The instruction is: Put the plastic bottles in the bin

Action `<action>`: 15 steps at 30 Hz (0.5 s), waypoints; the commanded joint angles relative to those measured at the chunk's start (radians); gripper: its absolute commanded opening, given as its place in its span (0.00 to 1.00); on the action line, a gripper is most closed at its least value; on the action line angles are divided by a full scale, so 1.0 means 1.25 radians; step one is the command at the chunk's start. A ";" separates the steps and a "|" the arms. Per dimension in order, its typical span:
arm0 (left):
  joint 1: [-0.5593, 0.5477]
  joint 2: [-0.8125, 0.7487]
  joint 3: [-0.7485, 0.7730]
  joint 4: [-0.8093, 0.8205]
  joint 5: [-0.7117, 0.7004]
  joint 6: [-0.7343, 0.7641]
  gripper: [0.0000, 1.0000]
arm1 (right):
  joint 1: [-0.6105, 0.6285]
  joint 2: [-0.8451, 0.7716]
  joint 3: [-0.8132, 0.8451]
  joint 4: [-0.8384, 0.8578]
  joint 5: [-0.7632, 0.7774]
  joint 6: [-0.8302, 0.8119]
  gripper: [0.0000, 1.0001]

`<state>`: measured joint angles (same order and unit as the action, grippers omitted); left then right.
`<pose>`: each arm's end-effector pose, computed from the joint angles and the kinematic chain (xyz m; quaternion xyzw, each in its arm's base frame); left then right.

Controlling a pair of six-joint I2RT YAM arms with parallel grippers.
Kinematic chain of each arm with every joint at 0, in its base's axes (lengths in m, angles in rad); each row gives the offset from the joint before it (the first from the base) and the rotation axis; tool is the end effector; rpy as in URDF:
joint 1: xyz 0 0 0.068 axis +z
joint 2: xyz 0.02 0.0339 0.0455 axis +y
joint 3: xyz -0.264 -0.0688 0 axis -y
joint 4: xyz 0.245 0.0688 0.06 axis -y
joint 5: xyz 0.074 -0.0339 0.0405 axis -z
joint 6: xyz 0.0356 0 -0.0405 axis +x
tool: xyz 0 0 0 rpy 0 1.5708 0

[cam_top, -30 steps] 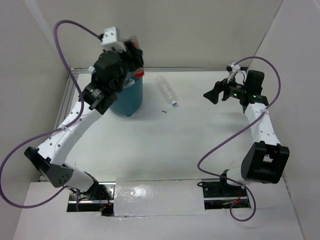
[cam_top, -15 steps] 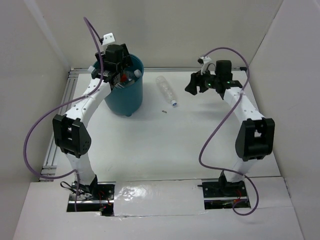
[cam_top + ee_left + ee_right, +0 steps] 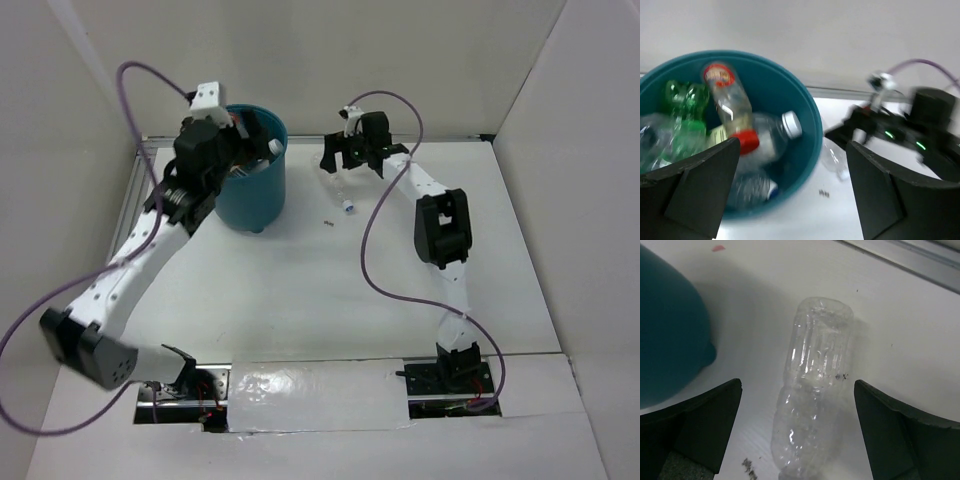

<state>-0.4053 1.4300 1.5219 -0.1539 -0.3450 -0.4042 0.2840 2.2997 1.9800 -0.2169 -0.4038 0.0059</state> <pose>0.3068 -0.1185 0.4505 -0.1172 0.7179 -0.1507 0.6694 0.5135 0.1645 0.2358 -0.2162 0.8296 0.2424 0.4541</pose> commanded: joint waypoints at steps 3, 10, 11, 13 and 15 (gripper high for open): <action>-0.014 -0.237 -0.230 0.019 0.072 0.001 1.00 | 0.043 0.118 0.133 -0.010 0.124 -0.048 1.00; -0.022 -0.422 -0.443 -0.068 0.084 -0.072 1.00 | 0.060 0.154 0.133 -0.025 0.167 -0.094 0.82; -0.022 -0.436 -0.463 -0.078 0.085 -0.088 1.00 | 0.060 0.154 0.124 -0.025 0.174 -0.102 0.72; -0.022 -0.460 -0.518 -0.096 0.093 -0.125 1.00 | 0.060 0.146 0.101 -0.034 0.166 -0.109 0.56; -0.022 -0.491 -0.555 -0.097 0.125 -0.157 1.00 | 0.060 0.097 0.064 -0.034 0.134 -0.109 0.32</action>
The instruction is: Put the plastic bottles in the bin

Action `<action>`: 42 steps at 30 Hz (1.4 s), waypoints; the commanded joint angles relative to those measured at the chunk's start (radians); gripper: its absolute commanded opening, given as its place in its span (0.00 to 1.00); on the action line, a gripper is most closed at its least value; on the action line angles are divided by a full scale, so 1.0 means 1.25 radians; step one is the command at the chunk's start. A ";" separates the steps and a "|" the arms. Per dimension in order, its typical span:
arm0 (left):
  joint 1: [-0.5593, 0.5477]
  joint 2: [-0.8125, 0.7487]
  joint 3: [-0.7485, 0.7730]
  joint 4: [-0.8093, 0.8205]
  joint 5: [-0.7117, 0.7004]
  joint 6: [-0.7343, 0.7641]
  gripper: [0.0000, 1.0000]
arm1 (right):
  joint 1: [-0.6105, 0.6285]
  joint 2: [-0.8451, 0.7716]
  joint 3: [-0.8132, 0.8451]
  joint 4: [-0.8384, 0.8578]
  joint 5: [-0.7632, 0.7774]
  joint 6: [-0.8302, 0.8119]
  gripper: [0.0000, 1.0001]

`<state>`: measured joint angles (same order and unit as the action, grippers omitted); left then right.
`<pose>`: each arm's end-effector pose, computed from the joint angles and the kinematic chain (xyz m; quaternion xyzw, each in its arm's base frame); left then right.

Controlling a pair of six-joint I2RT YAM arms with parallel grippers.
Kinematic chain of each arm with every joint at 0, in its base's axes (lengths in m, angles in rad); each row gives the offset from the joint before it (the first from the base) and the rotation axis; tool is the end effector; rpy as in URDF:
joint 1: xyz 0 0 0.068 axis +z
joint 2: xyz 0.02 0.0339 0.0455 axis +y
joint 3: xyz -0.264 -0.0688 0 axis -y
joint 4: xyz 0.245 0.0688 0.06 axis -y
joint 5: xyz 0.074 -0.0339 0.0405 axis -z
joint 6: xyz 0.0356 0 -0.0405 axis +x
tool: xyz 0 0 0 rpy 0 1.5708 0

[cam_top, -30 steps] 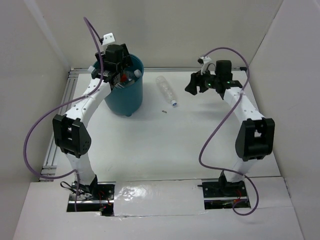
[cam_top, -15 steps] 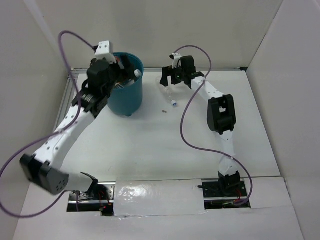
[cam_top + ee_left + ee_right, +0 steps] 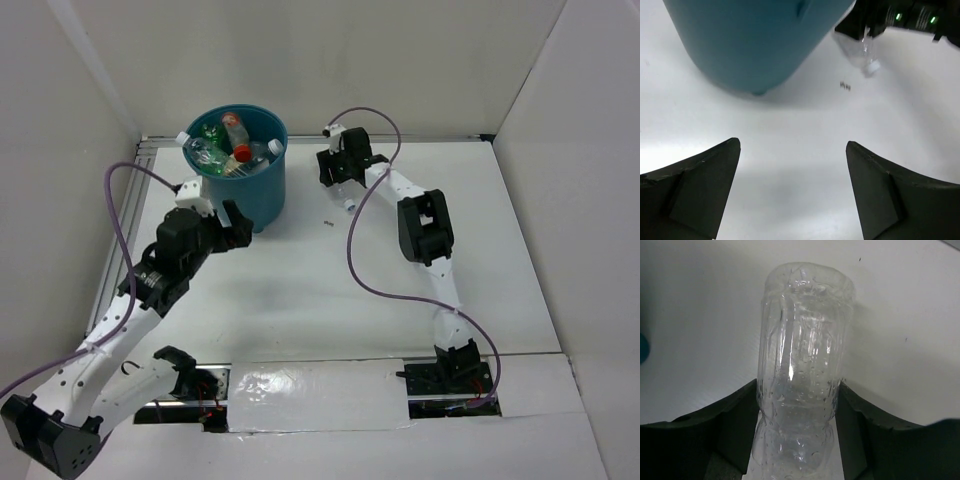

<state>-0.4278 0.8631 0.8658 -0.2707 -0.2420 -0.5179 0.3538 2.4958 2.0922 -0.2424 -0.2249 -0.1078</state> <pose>0.1836 -0.0743 0.3460 -0.1087 0.7853 -0.1886 0.5795 0.5287 0.2037 0.1659 -0.2522 0.8543 0.1541 0.4276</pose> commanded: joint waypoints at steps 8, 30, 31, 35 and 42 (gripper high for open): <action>-0.086 -0.076 -0.209 0.004 0.099 -0.143 1.00 | -0.030 -0.359 -0.031 0.029 -0.115 -0.025 0.10; -0.214 -0.096 -0.316 0.074 0.067 -0.219 1.00 | 0.215 -0.128 0.366 0.396 -0.128 0.133 0.12; -0.214 -0.097 -0.323 0.074 0.060 -0.219 1.00 | 0.225 -0.108 0.366 0.404 -0.112 0.140 0.12; -0.221 -0.111 -0.331 0.074 0.060 -0.226 1.00 | 0.232 -0.087 0.373 0.403 -0.096 0.149 0.16; -0.221 -0.103 -0.331 0.074 0.060 -0.226 1.00 | 0.232 -0.087 0.366 0.317 -0.079 0.133 0.78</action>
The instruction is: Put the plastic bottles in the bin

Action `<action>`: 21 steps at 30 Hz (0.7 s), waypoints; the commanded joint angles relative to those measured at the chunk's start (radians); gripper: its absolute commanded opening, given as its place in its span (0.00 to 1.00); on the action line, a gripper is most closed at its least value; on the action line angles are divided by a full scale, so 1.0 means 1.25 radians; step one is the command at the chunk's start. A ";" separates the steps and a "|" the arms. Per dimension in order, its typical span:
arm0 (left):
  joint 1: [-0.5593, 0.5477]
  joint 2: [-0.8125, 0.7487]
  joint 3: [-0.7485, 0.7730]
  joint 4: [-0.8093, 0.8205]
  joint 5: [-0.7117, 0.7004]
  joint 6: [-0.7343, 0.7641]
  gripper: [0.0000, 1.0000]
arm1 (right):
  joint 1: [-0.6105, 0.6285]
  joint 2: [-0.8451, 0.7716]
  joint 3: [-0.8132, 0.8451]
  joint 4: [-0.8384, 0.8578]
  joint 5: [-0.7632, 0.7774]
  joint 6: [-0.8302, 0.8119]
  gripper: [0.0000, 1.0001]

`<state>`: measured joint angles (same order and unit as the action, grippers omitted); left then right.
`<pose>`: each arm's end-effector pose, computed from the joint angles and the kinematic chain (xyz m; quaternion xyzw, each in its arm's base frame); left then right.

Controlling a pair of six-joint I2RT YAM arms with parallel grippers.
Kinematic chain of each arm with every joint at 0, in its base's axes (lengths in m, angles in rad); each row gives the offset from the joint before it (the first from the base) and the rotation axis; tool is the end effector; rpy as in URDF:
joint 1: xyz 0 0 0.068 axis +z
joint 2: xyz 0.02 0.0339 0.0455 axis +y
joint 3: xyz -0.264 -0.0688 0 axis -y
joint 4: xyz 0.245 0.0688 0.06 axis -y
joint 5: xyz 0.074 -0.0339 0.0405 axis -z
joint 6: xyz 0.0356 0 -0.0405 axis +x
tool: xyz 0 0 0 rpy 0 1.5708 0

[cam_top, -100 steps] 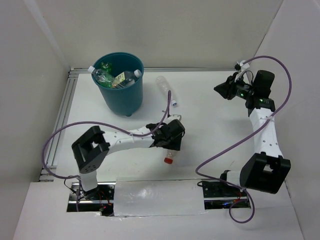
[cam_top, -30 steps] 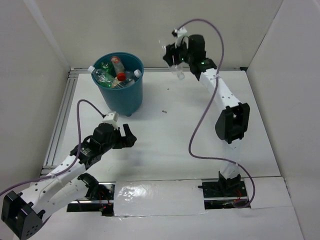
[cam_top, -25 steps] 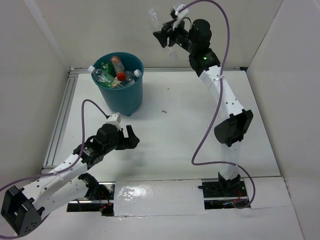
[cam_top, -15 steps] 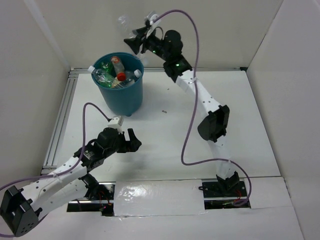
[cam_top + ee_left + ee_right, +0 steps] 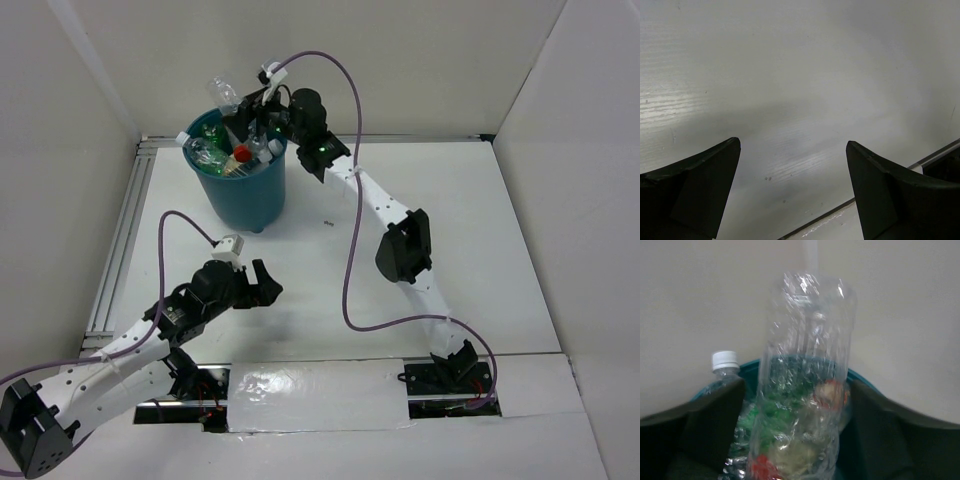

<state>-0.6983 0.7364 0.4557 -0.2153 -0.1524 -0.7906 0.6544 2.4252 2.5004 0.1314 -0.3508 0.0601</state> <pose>0.1356 -0.1067 0.2286 -0.0784 0.8538 -0.2977 0.4197 0.4401 0.3530 0.3871 -0.3113 0.5539 0.3704 0.6776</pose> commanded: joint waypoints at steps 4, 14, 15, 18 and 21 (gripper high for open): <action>-0.005 0.006 -0.003 0.046 -0.005 -0.001 1.00 | -0.008 -0.050 0.039 -0.015 0.008 -0.020 1.00; -0.005 0.013 0.034 0.062 0.003 0.040 1.00 | -0.034 -0.179 0.003 -0.120 0.117 -0.102 1.00; -0.005 0.023 0.043 0.069 0.003 0.047 1.00 | -0.050 -0.193 -0.005 -0.130 0.130 -0.102 1.00; -0.005 0.039 0.064 0.076 0.010 0.064 1.00 | -0.094 -0.255 -0.042 -0.168 0.138 -0.102 1.00; -0.012 0.047 0.076 0.077 0.010 0.081 1.00 | -0.128 -0.330 -0.082 -0.219 0.113 -0.104 1.00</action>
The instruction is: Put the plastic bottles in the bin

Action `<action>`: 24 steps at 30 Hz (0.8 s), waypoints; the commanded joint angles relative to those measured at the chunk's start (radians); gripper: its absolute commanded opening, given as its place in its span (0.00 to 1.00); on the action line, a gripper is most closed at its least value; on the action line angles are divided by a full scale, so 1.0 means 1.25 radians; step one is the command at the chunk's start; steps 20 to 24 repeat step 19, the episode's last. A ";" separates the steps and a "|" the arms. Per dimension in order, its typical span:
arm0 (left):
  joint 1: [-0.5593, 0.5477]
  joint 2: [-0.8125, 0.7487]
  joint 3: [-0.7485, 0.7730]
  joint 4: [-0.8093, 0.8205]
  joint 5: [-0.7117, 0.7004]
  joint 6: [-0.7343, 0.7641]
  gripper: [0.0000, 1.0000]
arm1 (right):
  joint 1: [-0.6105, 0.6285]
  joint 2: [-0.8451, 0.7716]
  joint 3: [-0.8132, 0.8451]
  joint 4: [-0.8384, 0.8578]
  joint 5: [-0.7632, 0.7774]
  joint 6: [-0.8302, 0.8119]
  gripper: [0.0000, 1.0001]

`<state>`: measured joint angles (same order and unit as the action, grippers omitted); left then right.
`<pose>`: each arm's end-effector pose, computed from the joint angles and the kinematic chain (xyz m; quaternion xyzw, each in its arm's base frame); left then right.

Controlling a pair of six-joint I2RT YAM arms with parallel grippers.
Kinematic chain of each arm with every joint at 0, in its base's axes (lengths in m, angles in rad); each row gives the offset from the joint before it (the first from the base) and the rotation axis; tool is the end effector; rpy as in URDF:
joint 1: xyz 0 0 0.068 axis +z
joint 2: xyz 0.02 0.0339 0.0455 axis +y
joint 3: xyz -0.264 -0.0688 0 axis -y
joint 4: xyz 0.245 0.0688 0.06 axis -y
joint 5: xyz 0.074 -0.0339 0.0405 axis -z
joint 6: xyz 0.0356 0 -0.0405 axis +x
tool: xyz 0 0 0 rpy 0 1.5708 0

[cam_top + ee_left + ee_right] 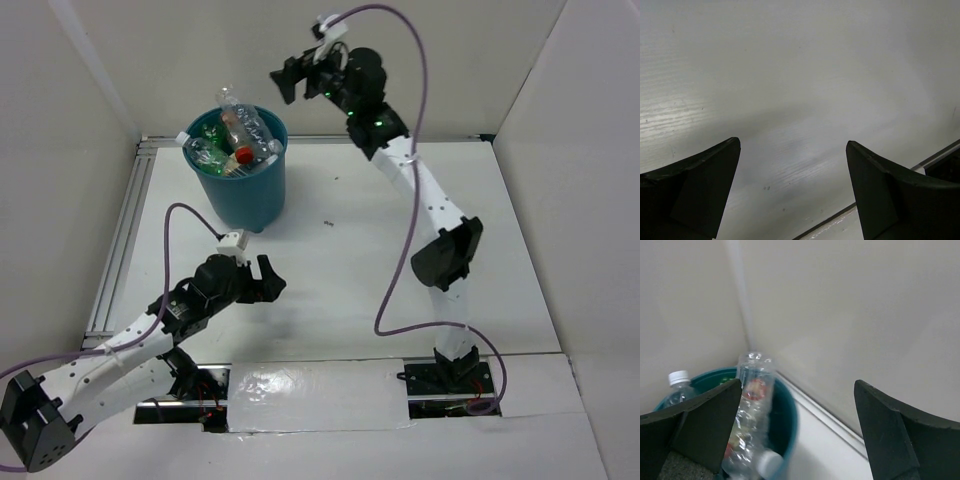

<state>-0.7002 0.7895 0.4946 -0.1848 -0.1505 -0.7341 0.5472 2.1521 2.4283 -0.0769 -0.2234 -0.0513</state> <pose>0.1432 -0.1137 0.2367 -0.0535 0.8516 -0.2916 0.4322 0.4151 0.2621 0.4802 -0.2680 0.5759 0.2572 0.7283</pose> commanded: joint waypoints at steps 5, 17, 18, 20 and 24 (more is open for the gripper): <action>-0.018 0.023 0.087 0.060 0.034 0.074 1.00 | -0.155 -0.302 -0.208 -0.242 -0.021 -0.048 1.00; -0.050 0.065 0.134 0.120 0.084 0.214 1.00 | -0.303 -0.830 -1.029 -0.307 0.276 -0.065 1.00; -0.050 0.065 0.134 0.120 0.084 0.214 1.00 | -0.310 -0.857 -1.030 -0.307 0.276 -0.064 1.00; -0.050 0.065 0.127 0.134 0.084 0.225 1.00 | -0.321 -0.884 -1.056 -0.307 0.268 -0.064 1.00; -0.050 0.065 0.127 0.134 0.084 0.225 1.00 | -0.321 -0.884 -1.056 -0.307 0.268 -0.064 1.00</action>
